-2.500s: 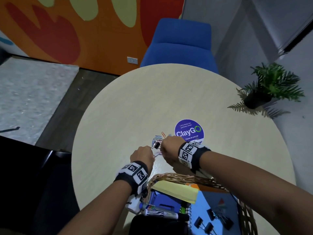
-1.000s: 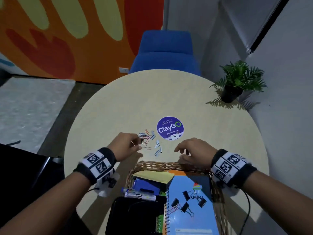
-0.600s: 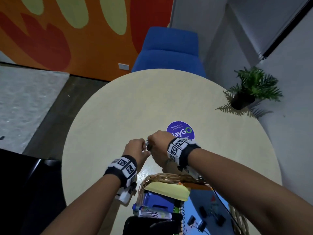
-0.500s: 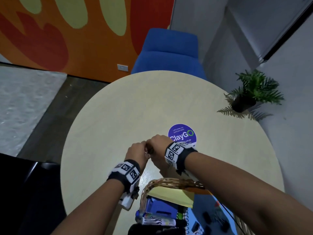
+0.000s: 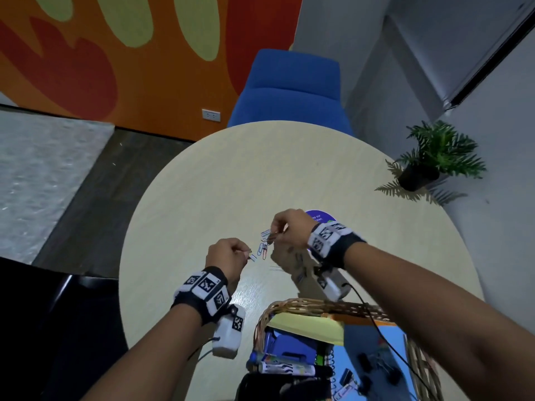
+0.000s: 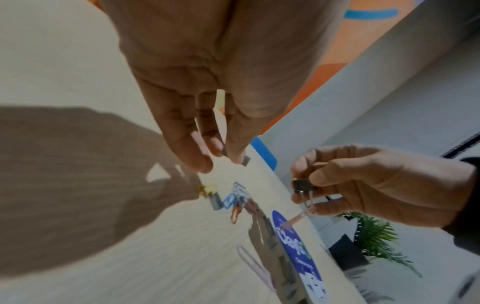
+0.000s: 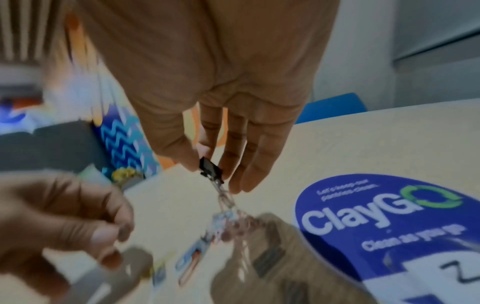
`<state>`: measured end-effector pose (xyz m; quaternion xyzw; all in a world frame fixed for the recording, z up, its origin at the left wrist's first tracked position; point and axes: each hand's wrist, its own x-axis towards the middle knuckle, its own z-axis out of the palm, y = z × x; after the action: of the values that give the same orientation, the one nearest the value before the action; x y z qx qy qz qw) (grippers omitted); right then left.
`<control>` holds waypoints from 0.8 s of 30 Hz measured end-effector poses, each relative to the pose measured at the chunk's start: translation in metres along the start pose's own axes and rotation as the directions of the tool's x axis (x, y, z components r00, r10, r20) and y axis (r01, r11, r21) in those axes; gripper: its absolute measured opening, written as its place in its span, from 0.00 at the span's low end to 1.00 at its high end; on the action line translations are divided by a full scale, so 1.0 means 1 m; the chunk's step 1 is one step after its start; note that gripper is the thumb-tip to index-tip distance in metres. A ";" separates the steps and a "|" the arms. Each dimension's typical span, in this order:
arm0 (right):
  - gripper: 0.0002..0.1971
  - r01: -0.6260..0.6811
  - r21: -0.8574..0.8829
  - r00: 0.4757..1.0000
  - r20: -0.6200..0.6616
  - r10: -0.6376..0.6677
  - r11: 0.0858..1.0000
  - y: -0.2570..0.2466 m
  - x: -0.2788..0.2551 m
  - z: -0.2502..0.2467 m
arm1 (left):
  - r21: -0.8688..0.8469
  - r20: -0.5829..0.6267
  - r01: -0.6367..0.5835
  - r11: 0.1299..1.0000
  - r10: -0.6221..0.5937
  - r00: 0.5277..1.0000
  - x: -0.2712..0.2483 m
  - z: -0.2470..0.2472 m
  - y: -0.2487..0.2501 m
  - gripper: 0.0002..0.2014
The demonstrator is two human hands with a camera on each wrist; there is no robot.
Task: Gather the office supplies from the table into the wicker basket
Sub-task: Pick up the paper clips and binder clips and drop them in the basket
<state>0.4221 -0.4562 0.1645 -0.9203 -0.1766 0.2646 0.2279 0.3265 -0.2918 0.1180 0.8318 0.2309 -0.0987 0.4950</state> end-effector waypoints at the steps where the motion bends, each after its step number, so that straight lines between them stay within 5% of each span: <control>1: 0.06 -0.010 0.071 1.000 -0.022 0.012 0.997 0.006 -0.007 -0.011 | -0.026 0.009 -0.009 1.000 0.009 1.000 -0.004 -0.005 0.003 0.08; 4: 0.09 0.016 0.344 0.999 -0.050 0.002 0.939 0.024 -0.040 -0.042 | -0.007 0.080 -0.122 0.993 0.122 0.989 -0.020 -0.021 0.021 0.05; 8: 0.10 0.052 0.755 0.999 -0.045 -0.027 0.654 0.042 -0.101 -0.065 | 0.073 0.196 -0.350 0.934 0.331 0.923 -0.056 -0.033 0.053 0.05; 12: 0.09 0.081 0.888 0.997 -0.081 -0.018 0.453 0.056 -0.147 -0.067 | 0.121 0.347 -0.497 0.859 0.432 0.832 -0.112 -0.014 0.091 0.03; 18: 0.09 0.178 0.896 0.983 -0.181 -0.032 0.407 0.076 -0.188 -0.067 | 0.295 0.625 -0.744 0.599 0.468 0.625 -0.162 0.047 0.118 0.03; 21: 0.09 0.177 0.875 0.984 -0.169 -0.057 0.451 0.080 -0.206 -0.066 | 0.340 0.699 -0.792 0.508 0.426 0.574 -0.174 0.072 0.119 0.09; 24: 0.09 0.148 0.839 0.989 -0.122 -0.084 0.523 0.094 -0.228 -0.060 | 0.381 0.708 -0.787 0.485 0.395 0.586 -0.177 0.087 0.117 0.14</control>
<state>0.2936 -0.6557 0.2541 -0.6892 -0.0795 0.2704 0.6675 0.2331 -0.4655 0.2355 0.9115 -0.2840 -0.2130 0.2079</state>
